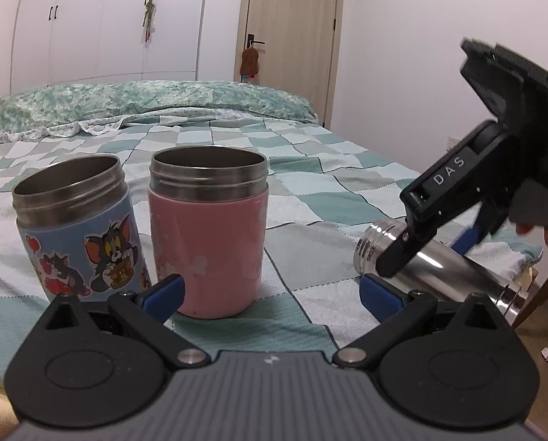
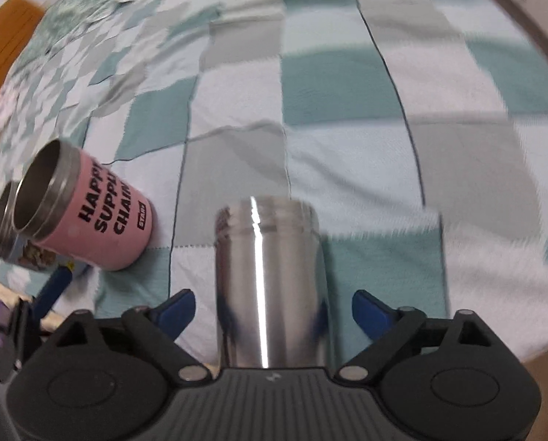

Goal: Flip cup upright
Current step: 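Rotate the silver bottle upright with the right tool, lid end up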

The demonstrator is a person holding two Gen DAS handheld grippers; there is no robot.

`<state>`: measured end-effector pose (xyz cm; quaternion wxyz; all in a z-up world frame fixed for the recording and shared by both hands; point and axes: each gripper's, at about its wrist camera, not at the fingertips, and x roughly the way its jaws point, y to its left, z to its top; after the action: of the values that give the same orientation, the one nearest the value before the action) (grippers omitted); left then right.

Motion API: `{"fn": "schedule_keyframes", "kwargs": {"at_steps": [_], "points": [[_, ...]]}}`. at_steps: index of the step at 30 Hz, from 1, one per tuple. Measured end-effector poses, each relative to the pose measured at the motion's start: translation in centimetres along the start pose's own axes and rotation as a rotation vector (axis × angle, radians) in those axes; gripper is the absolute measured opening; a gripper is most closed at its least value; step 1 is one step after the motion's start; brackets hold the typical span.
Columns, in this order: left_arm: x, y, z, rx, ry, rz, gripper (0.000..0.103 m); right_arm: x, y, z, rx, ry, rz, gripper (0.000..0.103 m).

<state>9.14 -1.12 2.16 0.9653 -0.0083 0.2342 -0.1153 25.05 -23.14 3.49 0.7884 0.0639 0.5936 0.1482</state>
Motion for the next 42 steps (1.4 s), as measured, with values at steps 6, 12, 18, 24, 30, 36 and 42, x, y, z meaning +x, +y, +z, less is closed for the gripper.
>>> {"fn": "schedule_keyframes", "kwargs": {"at_steps": [6,12,18,24,30,36,42], "points": [[0.2,0.0,0.0,0.013,0.003,-0.004,0.103,0.2,0.6,1.0,-0.076,0.006,-0.061,0.093],[0.5,-0.1,0.0,0.012,0.01,-0.005,0.103,1.1,0.4,0.7,-0.072,0.014,-0.042,0.063],[0.6,0.0,0.1,0.007,0.009,-0.01,0.103,0.6,0.5,-0.4,-0.104,-0.048,-0.008,0.062],[0.2,0.1,0.4,-0.009,-0.008,-0.016,0.103,-3.3,1.7,-4.2,-0.295,-0.369,0.007,0.062],[-0.4,0.5,0.9,-0.027,-0.038,-0.004,0.103,-5.8,2.6,-8.0,-0.42,-0.719,0.038,0.062],[-0.2,1.0,0.9,-0.053,-0.051,0.023,0.103,-4.8,3.3,-8.5,-0.452,-1.028,0.078,0.062],[0.1,1.6,0.5,-0.061,-0.038,0.047,0.103,-1.5,3.3,-7.3,-0.445,-1.109,0.08,0.062]]}}
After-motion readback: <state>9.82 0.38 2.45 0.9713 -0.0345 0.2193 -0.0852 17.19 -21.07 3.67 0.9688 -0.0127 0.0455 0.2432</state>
